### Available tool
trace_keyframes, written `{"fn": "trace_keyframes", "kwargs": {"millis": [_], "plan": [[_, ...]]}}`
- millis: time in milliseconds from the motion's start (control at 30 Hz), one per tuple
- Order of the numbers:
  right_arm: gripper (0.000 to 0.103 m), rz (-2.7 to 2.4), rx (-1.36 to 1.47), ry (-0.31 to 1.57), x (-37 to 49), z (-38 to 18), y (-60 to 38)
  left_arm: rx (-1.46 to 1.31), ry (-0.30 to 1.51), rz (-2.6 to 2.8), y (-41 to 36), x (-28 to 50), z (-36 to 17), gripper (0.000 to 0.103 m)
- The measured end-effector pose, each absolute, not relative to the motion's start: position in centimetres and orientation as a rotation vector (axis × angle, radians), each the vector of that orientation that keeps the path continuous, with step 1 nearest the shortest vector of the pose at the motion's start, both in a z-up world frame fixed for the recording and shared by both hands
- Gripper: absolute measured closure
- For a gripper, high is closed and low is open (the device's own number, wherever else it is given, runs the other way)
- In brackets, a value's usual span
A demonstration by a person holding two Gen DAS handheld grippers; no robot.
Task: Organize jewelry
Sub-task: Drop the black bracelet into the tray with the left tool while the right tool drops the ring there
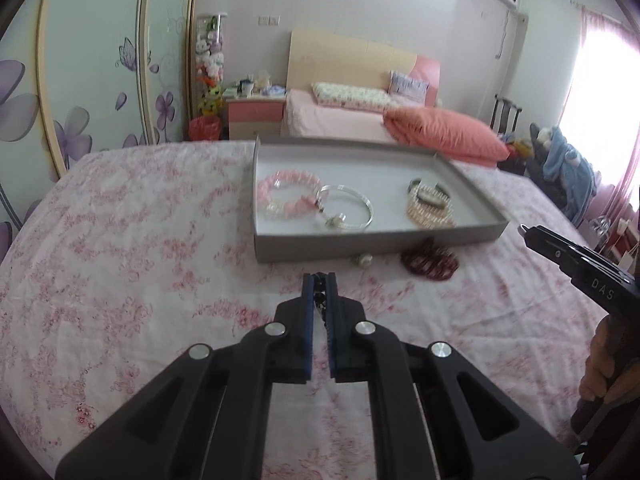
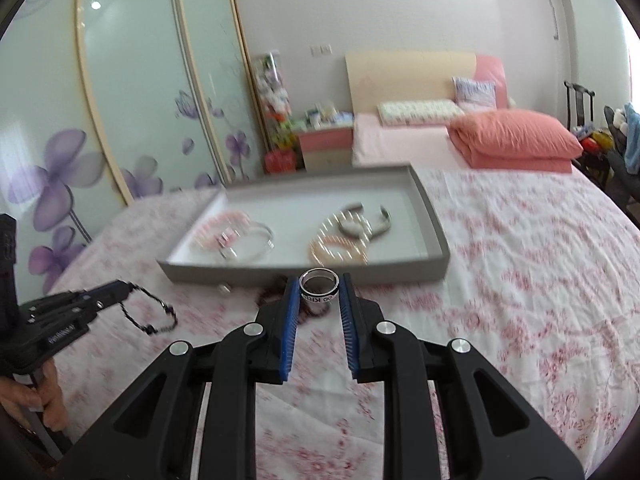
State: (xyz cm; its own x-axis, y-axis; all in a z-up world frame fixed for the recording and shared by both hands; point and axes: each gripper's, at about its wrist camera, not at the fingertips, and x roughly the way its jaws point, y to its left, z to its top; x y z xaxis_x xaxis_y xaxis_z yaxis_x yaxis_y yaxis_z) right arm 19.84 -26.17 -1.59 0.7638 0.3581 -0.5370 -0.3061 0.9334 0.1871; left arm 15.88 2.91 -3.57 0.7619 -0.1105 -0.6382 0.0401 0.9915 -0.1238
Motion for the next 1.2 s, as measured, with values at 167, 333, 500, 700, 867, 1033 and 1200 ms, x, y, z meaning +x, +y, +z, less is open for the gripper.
{"fn": "trace_keyframes", "kwargs": {"millis": [167, 333, 500, 700, 867, 1033, 1200], "plan": [[0.082, 0.381, 0.091, 0.511, 18.7, 0.7, -26.1, -0.107, 0.641, -0.093, 2.3, 14.9, -1.6, 0.096], [0.082, 0.38, 0.075, 0.41, 17.2, 2.9, -25.9, -0.101, 0.576, -0.101, 1.4, 14.1, 0.5, 0.096], [0.082, 0.371, 0.075, 0.339, 16.3, 4.1, -26.1, -0.093, 0.517, -0.106, 0.9, 13.4, 2.2, 0.096], [0.082, 0.363, 0.081, 0.301, 16.3, 4.8, -26.4, -0.076, 0.47, -0.106, 0.3, 13.3, 3.4, 0.096], [0.082, 0.36, 0.078, 0.295, 16.7, 4.8, -26.4, -0.068, 0.461, -0.102, 0.2, 13.7, 3.7, 0.096], [0.082, 0.359, 0.073, 0.292, 17.0, 4.8, -26.4, -0.063, 0.459, -0.102, 0.1, 14.1, 3.9, 0.096], [0.082, 0.357, 0.075, 0.294, 17.7, 4.9, -26.4, -0.058, 0.463, -0.108, -0.1, 14.9, 3.9, 0.096]]}}
